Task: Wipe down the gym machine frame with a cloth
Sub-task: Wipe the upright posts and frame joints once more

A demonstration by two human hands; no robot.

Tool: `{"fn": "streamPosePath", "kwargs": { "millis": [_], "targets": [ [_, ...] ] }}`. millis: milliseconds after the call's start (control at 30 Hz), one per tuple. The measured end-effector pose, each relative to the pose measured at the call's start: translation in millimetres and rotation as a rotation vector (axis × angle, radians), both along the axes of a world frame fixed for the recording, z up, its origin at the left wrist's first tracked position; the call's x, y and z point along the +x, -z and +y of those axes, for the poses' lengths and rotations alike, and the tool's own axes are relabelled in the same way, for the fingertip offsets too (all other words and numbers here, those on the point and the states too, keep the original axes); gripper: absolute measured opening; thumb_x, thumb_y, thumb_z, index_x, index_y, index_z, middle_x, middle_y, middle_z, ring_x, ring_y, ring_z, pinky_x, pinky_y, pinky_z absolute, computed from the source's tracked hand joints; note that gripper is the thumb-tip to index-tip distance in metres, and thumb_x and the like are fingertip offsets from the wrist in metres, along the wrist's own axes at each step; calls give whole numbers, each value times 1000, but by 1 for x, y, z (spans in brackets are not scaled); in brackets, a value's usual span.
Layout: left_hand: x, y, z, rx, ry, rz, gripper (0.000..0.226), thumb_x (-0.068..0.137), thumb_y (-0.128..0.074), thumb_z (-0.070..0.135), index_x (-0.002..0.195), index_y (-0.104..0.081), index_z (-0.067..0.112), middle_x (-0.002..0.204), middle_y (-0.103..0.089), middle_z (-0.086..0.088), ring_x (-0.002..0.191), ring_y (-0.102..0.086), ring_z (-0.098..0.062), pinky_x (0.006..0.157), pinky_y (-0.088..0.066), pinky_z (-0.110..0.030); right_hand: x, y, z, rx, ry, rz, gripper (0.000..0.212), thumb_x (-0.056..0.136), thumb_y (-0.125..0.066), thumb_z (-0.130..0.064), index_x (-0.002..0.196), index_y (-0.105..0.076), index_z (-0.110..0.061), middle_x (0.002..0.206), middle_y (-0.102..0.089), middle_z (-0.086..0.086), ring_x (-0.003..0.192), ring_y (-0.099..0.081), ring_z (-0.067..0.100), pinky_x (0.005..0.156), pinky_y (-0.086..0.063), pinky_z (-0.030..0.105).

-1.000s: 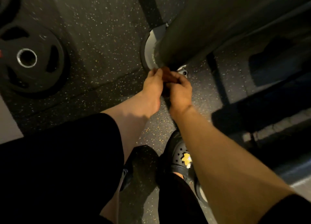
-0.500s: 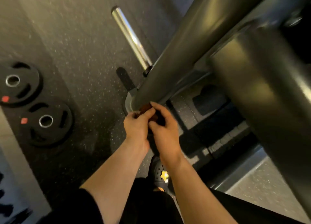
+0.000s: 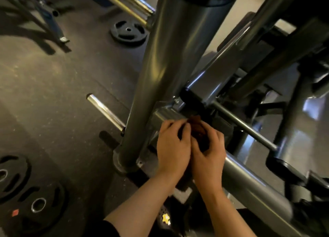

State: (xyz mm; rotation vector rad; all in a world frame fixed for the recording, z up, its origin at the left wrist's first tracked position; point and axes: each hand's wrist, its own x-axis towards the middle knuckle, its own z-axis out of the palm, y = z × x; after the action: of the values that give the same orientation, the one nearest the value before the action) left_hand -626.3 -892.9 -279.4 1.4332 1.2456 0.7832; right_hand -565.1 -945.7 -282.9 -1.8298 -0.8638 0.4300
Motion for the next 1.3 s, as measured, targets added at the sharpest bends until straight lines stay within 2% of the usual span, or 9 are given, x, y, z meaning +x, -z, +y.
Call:
{"fn": "streamPosePath", "kwargs": {
  "millis": [267, 500, 633, 733, 900, 967, 1067, 1200, 1300],
  "targets": [
    [67, -1, 48, 236, 386, 361, 52, 98, -50, 17, 148, -36, 23, 152, -36, 6, 140, -34, -12, 114, -31, -32, 96, 8, 46, -71, 147, -132, 48, 88, -62, -4, 131, -47, -20, 127, -48, 0, 114, -49, 7, 101, -41, 25],
    [115, 33, 92, 454, 611, 733, 72, 96, -46, 8, 155, -6, 13, 163, 0, -3, 149, 4, -13, 120, 4, -31, 152, 48, 100, -690, -241, -533, 77, 91, -59, -8, 152, -12, 1, 156, -20, 20, 147, -15, 31, 122, -14, 39],
    [119, 58, 92, 564, 571, 876, 79, 93, -47, 12, 154, 4, 12, 163, 8, -7, 149, 10, -16, 121, 7, -40, 191, 29, 121, -710, -267, -152, 43, 89, -54, -4, 131, -48, 1, 131, -53, 20, 123, -50, 33, 106, -41, 41],
    [120, 63, 86, 620, 543, 918, 78, 93, -43, 16, 153, 7, 11, 162, 9, -7, 149, 11, -17, 121, 7, -41, 220, 20, 131, -726, -273, 174, 27, 94, -50, -9, 118, -58, -1, 121, -61, 19, 111, -59, 32, 101, -46, 42],
    [121, 61, 85, 618, 532, 964, 78, 91, -44, 21, 154, 0, 11, 163, 3, -6, 149, 8, -16, 120, 7, -42, 179, 32, 105, -842, -402, -567, 63, 94, -53, -22, 144, -26, 5, 137, -43, 22, 125, -46, 34, 110, -36, 42],
    [122, 61, 85, 595, 532, 976, 83, 90, -49, 20, 154, 3, 12, 163, 6, -5, 149, 10, -16, 120, 9, -41, 167, 35, 102, -894, -396, -691, 73, 93, -56, -21, 148, -17, 6, 141, -38, 24, 130, -41, 35, 115, -30, 49],
    [122, 61, 85, 592, 550, 1007, 84, 91, -46, 22, 154, 8, 12, 162, 11, -6, 148, 14, -17, 120, 8, -41, 186, 33, 121, -885, -361, -510, 56, 90, -62, -17, 137, -37, 1, 131, -51, 18, 122, -51, 32, 108, -39, 46],
    [121, 60, 85, 584, 562, 989, 82, 90, -42, 24, 154, 9, 12, 162, 14, -6, 148, 17, -17, 120, 9, -40, 235, 16, 136, -850, -461, 302, 29, 89, -68, -19, 114, -54, -14, 111, -61, 5, 108, -59, 24, 88, -48, 33],
    [121, 62, 87, 582, 560, 976, 83, 91, -42, 24, 154, 11, 12, 161, 15, -6, 147, 17, -17, 119, 11, -40, 228, 18, 135, -915, -469, 86, 35, 91, -65, -21, 121, -52, -11, 118, -60, 9, 108, -59, 25, 91, -46, 34]
  ]
}}
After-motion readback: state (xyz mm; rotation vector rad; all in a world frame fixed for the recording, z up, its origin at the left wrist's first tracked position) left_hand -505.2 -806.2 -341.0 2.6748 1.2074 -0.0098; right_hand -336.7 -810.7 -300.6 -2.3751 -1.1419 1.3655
